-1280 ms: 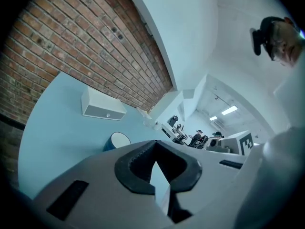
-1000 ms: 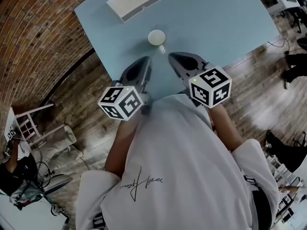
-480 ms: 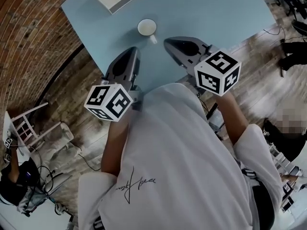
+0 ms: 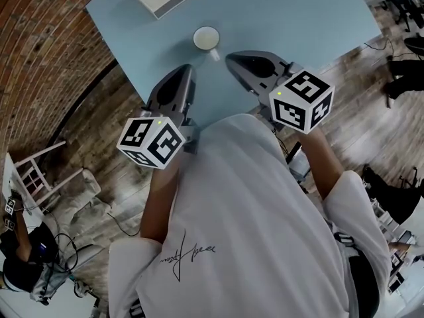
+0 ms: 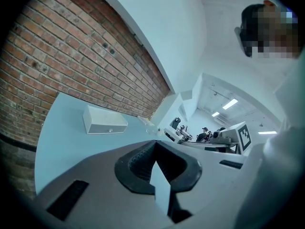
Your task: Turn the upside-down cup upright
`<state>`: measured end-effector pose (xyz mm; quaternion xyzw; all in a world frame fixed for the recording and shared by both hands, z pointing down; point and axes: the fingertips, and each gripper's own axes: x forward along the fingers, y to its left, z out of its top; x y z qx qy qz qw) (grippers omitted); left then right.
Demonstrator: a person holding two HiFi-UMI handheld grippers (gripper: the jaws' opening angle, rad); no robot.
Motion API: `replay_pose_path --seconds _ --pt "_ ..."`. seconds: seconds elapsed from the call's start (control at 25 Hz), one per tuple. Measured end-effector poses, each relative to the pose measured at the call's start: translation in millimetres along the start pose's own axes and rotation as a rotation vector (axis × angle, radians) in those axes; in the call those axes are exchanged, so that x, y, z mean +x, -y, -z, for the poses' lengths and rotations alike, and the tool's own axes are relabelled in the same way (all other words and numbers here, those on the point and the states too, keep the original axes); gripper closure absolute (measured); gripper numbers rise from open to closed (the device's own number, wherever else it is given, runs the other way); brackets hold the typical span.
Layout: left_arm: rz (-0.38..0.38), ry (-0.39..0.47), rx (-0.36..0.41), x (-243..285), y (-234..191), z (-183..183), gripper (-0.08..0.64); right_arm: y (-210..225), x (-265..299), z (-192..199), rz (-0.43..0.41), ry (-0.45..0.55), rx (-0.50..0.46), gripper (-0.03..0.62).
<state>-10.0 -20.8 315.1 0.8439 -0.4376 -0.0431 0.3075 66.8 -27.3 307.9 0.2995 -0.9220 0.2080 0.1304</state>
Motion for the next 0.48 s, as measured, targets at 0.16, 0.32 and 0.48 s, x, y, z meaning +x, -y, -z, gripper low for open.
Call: replay_pose_path --seconds 0.16,0.32,0.48 --pt "0.002 -0.005 -0.022 -0.2 -23.0 -11.6 0.551 0.8 22.4 -6.4 0.009 -0.019 0.013 0.572" --pt "0.009 -0.003 -0.023 -1.6 -20.9 -11.0 0.551 -1.0 20.2 -5.3 0.016 -0.020 0.018 0.572" --pt "0.018 -0.002 -0.028 -2.7 -16.5 -10.1 0.551 -2.8 16.0 -4.3 0.027 -0.016 0.028 0.572"
